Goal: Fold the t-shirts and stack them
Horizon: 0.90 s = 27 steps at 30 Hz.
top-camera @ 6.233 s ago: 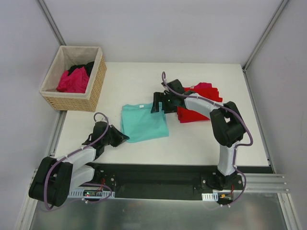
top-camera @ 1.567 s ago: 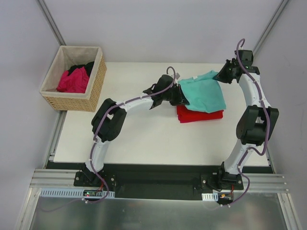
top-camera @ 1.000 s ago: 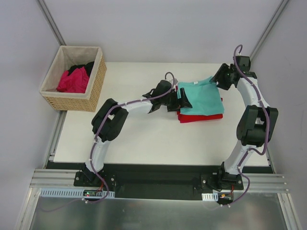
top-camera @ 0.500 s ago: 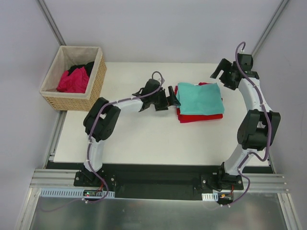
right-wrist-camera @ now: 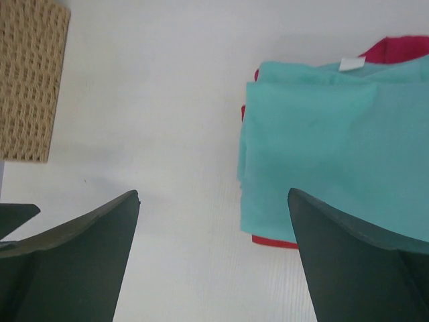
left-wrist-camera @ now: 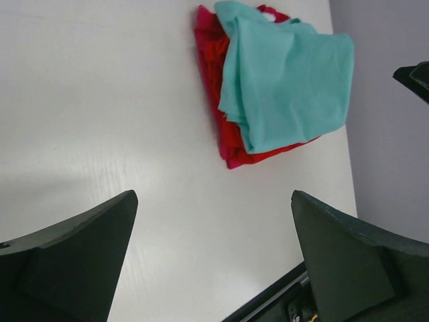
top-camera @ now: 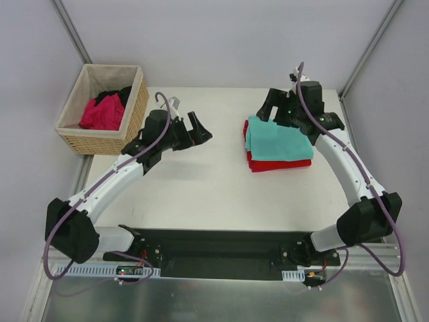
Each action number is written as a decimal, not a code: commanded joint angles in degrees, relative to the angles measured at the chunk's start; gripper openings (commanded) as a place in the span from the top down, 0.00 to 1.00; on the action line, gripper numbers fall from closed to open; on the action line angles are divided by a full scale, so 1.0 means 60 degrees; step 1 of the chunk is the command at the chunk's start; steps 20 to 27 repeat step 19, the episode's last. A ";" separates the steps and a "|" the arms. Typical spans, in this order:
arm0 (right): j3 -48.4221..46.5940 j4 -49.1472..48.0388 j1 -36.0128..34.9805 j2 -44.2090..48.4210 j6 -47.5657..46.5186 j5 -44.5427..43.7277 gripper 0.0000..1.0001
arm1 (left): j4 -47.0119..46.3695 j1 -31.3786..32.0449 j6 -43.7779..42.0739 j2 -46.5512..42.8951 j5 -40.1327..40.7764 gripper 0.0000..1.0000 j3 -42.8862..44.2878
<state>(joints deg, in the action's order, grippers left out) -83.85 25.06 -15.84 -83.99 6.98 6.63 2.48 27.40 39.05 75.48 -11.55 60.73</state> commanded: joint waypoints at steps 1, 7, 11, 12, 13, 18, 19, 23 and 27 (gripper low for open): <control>0.0878 0.0028 -0.0757 0.0579 -0.0021 -0.0387 0.03 | 0.1329 -0.0040 -0.0473 -0.0889 0.0738 0.01 -0.1185; 0.1728 0.0159 -0.1753 0.1121 -0.0124 -0.0928 0.03 | 0.1476 -0.0040 -0.0253 -0.1974 0.0972 0.01 -0.2240; 0.1934 0.0218 -0.2150 0.1297 -0.0139 -0.1047 0.03 | 0.1578 -0.0040 -0.0297 -0.2443 0.1120 0.01 -0.2577; 0.1949 0.0204 -0.2223 0.1326 -0.0138 -0.1366 0.03 | 0.1593 -0.0040 -0.0297 -0.2473 0.1134 0.01 -0.2607; 0.1978 0.0218 -0.2355 0.1356 -0.0138 -0.1500 0.04 | 0.1608 -0.0040 -0.0297 -0.2531 0.1149 0.01 -0.2636; 0.2008 0.0144 -0.2765 0.1503 -0.0153 -0.1939 0.03 | 0.1681 -0.0040 -0.0311 -0.2780 0.1266 0.01 -0.2739; 0.2008 0.0145 -0.2795 0.1488 -0.0168 -0.2071 0.03 | 0.1681 -0.0040 -0.0326 -0.2810 0.1281 0.01 -0.2739; 0.2008 0.0145 -0.2795 0.1488 -0.0168 -0.2071 0.03 | 0.1681 -0.0040 -0.0326 -0.2810 0.1281 0.01 -0.2739; 0.2008 0.0145 -0.2795 0.1488 -0.0168 -0.2071 0.03 | 0.1681 -0.0040 -0.0326 -0.2810 0.1281 0.01 -0.2739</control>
